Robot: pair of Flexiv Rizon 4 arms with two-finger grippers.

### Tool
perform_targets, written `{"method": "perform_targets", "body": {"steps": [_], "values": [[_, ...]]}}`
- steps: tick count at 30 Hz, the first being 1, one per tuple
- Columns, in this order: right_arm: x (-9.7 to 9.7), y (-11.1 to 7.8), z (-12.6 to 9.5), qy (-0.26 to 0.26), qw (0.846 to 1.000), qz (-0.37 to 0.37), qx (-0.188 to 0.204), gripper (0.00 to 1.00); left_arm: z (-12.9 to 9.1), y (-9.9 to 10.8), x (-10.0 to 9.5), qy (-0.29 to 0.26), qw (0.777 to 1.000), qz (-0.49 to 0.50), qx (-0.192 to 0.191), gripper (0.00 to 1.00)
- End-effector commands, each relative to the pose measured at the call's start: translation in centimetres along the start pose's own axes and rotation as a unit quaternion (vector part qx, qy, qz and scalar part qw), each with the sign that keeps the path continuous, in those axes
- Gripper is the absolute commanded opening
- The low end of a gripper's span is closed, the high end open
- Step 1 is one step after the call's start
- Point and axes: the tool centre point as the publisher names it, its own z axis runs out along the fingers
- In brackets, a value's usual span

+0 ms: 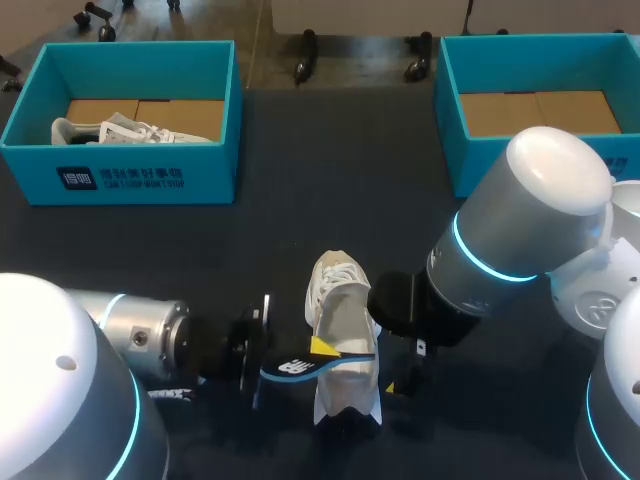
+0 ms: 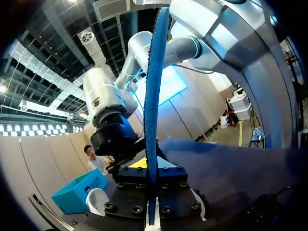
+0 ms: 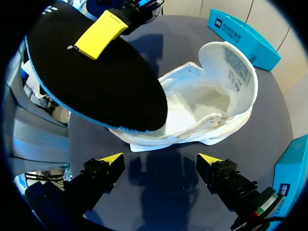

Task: Take the shoe out of the shoebox, open the shoe tongue, remove and reinsert the insole, then place the shoe into the shoebox

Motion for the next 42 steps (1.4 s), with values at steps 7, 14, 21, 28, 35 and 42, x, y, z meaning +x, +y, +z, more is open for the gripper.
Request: {"method": "perform_targets", "body": {"steps": [7,14,21,28,35,42], "values": [[0.1,-0.1,0.1,-0.001,1.0,0.0,-0.002,1.0,0.4,0.9,-0.3,0.004,1.0,-0.005,-0.001,0.0],[0.1,-0.1,0.1,-0.001,1.0,0.0,-0.002,1.0,0.1,1.5,-0.2,0.007,1.0,-0.01,-0.006,0.0],[0.1,-0.1,0.1,-0.001,1.0,0.0,-0.002,1.0,0.1,2.2,0.1,0.024,1.0,0.006,-0.003,0.0],[0.1,-0.1,0.1,-0.001,1.0,0.0,-0.002,1.0,0.3,3.1,0.2,0.034,0.999,0.024,-0.01,0.0],[0.1,-0.1,0.1,-0.001,1.0,0.0,-0.002,1.0,0.5,3.9,0.4,0.039,0.998,0.041,-0.027,0.0],[0.1,-0.1,0.1,-0.001,1.0,0.0,-0.002,1.0,0.7,4.6,0.4,0.034,0.998,0.041,-0.04,0.0]]}}
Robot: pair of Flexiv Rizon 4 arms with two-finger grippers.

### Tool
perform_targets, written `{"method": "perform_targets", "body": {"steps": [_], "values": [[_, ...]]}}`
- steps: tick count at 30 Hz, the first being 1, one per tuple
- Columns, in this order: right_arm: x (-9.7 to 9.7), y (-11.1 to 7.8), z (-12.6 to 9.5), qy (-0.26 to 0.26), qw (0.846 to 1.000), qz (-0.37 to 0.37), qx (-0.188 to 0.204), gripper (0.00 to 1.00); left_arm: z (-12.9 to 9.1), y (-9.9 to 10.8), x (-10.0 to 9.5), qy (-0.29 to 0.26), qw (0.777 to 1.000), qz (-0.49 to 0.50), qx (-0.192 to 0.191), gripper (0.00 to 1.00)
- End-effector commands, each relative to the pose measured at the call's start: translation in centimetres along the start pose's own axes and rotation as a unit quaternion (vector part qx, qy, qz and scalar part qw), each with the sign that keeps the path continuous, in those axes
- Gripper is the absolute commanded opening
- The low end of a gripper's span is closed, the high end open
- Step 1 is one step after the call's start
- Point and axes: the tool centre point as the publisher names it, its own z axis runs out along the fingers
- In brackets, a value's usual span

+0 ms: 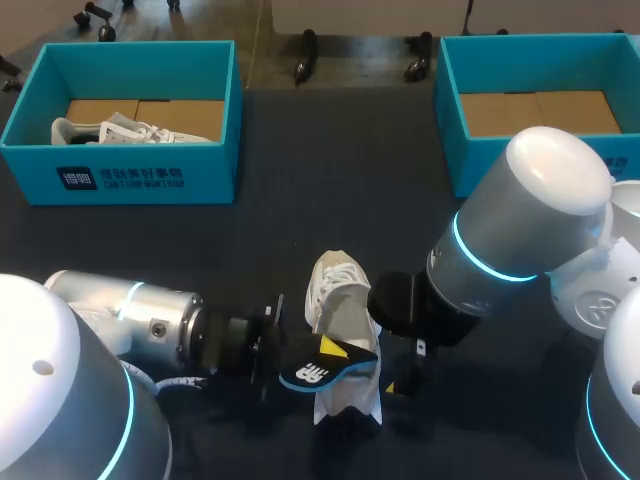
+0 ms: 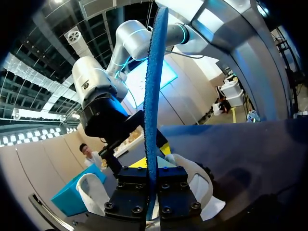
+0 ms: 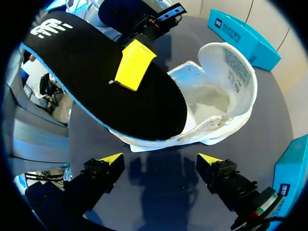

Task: Take the shoe out of the shoebox, open the shoe tongue, remove and reinsert the insole, then place the shoe into the shoebox

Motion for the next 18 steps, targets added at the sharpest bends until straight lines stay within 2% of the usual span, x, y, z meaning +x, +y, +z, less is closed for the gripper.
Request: {"method": "perform_targets", "body": {"steps": [1,9,18], "values": [[0.1,-0.1,0.1,-0.001,1.0,0.0,-0.002,1.0,0.4,0.3,0.3,-0.002,1.0,0.001,-0.007,0.0],[0.1,-0.1,0.1,-0.001,1.0,0.0,-0.002,1.0,0.5,1.6,0.7,-0.012,0.999,0.023,-0.041,0.0],[0.1,-0.1,0.1,-0.001,1.0,0.0,-0.002,1.0,0.5,2.6,0.1,-0.04,0.997,0.02,-0.067,0.0]]}}
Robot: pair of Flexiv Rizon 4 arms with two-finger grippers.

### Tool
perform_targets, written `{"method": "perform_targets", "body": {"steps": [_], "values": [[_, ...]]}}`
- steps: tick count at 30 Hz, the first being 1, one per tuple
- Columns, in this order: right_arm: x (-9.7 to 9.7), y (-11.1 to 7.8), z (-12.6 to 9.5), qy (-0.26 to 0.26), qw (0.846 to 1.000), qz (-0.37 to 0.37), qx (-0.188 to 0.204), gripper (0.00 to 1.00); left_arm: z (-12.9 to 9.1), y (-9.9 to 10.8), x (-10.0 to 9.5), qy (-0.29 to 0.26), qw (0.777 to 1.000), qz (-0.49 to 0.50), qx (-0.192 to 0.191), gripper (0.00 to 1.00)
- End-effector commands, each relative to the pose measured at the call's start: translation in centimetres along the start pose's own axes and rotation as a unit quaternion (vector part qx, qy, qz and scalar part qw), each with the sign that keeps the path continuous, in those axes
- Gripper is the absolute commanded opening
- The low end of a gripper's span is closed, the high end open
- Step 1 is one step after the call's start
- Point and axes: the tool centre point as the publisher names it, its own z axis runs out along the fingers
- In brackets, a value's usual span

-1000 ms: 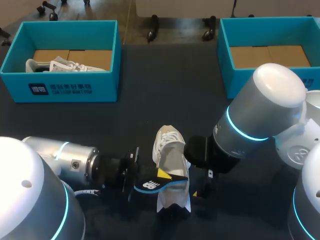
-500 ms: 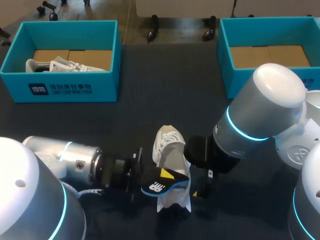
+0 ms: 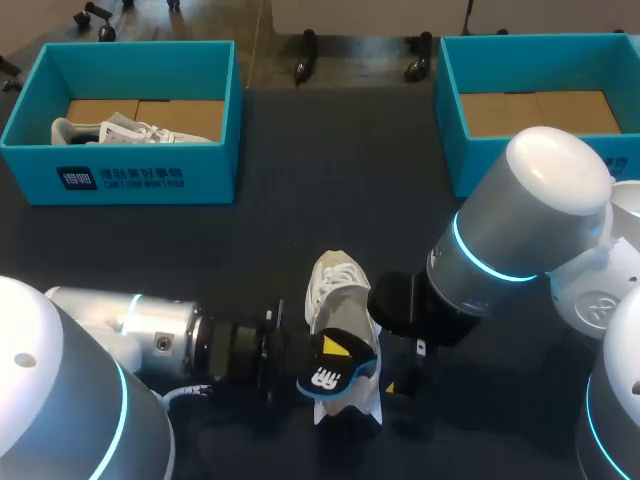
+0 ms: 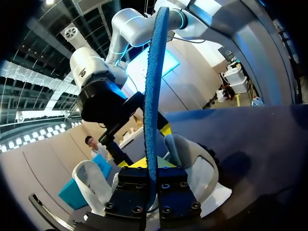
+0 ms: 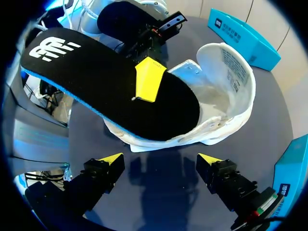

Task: Take the shoe out of the shoebox, open the shoe tongue, remove and reinsert the insole, then place the shoe into the shoebox

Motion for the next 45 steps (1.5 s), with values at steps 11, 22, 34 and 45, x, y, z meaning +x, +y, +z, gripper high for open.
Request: {"method": "perform_targets", "body": {"steps": [11,22,34,45], "values": [[0.1,-0.1,0.1,-0.001,1.0,0.0,-0.002,1.0,1.1,0.5,-0.1,-0.008,0.999,0.006,-0.047,0.0],[0.1,-0.1,0.1,-0.001,1.0,0.0,-0.002,1.0,0.8,1.5,-0.2,-0.005,0.996,0.016,-0.092,0.0],[0.1,-0.1,0.1,-0.001,1.0,0.0,-0.002,1.0,0.6,1.3,-0.1,-0.006,0.997,-0.015,-0.077,0.0],[0.1,-0.1,0.1,-0.001,1.0,0.0,-0.002,1.0,0.6,0.3,0.0,-0.008,0.998,-0.024,-0.059,0.17]]}}
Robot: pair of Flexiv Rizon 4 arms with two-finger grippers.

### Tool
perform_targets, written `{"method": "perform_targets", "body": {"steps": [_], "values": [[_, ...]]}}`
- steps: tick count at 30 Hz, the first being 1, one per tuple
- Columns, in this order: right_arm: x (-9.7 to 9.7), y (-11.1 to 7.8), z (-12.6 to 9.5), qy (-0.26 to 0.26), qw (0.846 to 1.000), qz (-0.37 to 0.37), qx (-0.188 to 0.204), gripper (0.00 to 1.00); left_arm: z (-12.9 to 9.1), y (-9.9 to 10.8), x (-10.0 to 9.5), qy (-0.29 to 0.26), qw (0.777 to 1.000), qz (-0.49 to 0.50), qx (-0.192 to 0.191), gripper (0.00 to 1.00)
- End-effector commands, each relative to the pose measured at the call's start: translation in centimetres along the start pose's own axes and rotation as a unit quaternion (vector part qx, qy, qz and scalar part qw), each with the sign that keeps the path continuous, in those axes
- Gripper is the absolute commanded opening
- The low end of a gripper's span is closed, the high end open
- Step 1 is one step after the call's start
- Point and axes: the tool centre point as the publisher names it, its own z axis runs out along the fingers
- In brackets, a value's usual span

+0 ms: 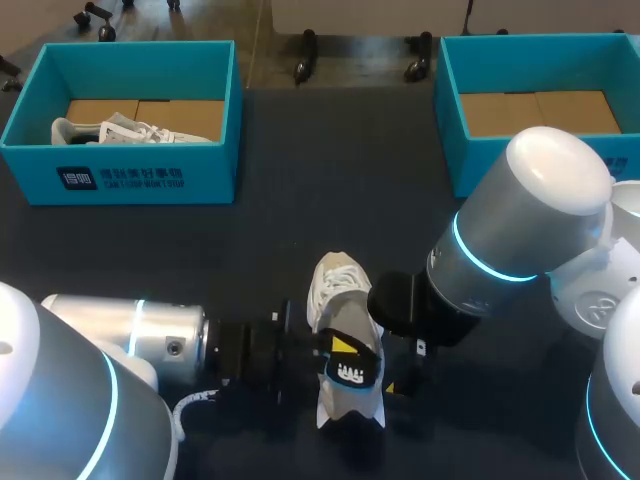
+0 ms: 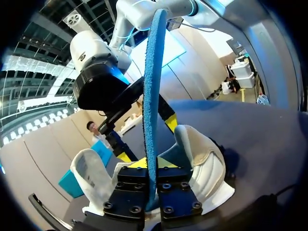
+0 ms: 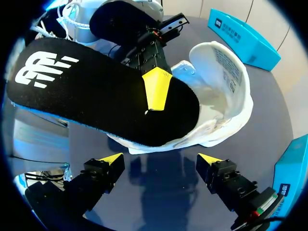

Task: Take the shoe out of the shoebox, open the shoe tongue, remove and reinsert the insole, then place the shoe into the shoebox

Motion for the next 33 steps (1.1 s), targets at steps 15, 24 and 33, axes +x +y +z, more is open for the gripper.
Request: {"method": "perform_targets", "body": {"steps": [15,24,33], "values": [[0.1,-0.1,0.1,-0.001,1.0,0.0,-0.002,1.0,-0.4,-1.8,0.4,0.003,1.0,-0.004,0.022,0.29],[0.1,-0.1,0.1,-0.001,1.0,0.0,-0.002,1.0,-0.4,-2.7,0.5,0.0,0.999,0.002,0.032,0.25],[0.1,-0.1,0.1,-0.001,1.0,0.0,-0.002,1.0,0.1,-3.2,0.4,0.007,0.999,0.029,0.041,0.0]]}}
